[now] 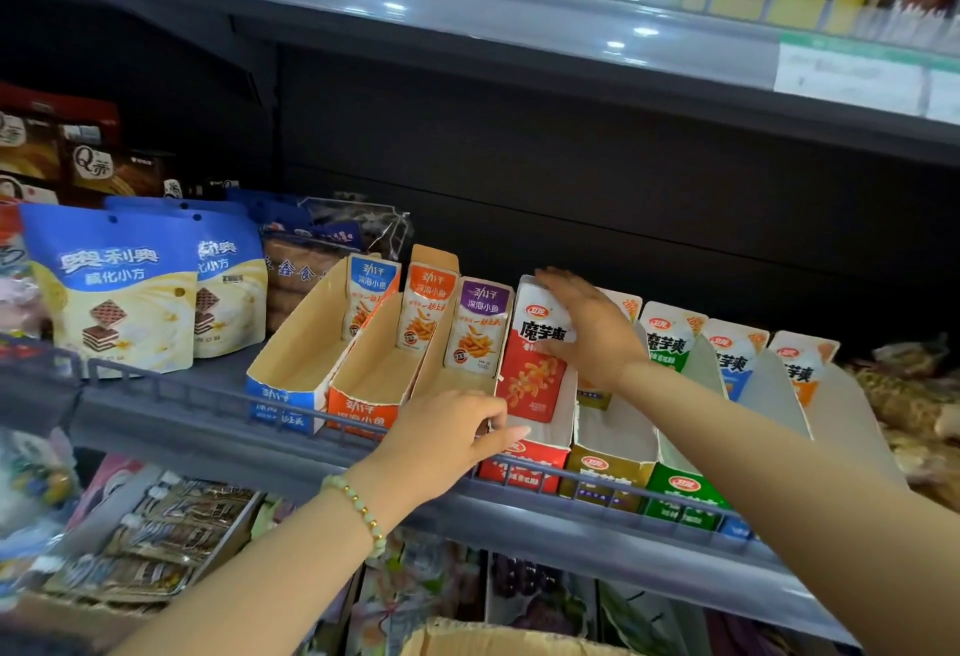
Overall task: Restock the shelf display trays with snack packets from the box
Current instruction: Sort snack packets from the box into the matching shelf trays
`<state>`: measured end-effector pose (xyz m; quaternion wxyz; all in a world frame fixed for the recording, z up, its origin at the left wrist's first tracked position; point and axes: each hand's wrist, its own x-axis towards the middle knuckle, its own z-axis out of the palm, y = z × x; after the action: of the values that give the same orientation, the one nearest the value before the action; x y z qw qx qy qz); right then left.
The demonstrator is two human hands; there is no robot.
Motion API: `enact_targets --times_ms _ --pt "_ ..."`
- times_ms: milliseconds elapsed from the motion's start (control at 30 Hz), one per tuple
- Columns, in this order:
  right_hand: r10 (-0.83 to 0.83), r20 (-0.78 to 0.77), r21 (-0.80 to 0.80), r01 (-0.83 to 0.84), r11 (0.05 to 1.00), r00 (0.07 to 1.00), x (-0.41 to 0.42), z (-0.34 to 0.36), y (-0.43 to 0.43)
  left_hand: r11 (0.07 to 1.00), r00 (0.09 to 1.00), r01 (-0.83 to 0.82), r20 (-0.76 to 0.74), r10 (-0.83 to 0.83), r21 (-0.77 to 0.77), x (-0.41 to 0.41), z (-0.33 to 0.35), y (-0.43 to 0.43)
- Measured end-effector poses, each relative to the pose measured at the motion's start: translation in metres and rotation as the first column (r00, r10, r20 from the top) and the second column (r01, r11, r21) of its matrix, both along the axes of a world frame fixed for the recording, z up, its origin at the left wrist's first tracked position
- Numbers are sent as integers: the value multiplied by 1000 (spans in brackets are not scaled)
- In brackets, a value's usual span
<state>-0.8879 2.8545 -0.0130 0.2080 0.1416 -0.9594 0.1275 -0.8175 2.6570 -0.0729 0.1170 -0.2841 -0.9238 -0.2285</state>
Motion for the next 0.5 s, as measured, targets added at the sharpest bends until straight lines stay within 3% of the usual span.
enact_targets --times_ms 233,400,500 --pt "90 80 -193 -73 978 993 62 13 3 990 994 -94 -48 99 106 42 3 -7" --pt "301 200 -425 -195 884 932 140 -6 3 977 978 -155 163 130 149 105 -25 -32" --pt "409 303 -583 -172 794 861 183 -51 4 970 935 -211 314 163 123 139 -58 -50"
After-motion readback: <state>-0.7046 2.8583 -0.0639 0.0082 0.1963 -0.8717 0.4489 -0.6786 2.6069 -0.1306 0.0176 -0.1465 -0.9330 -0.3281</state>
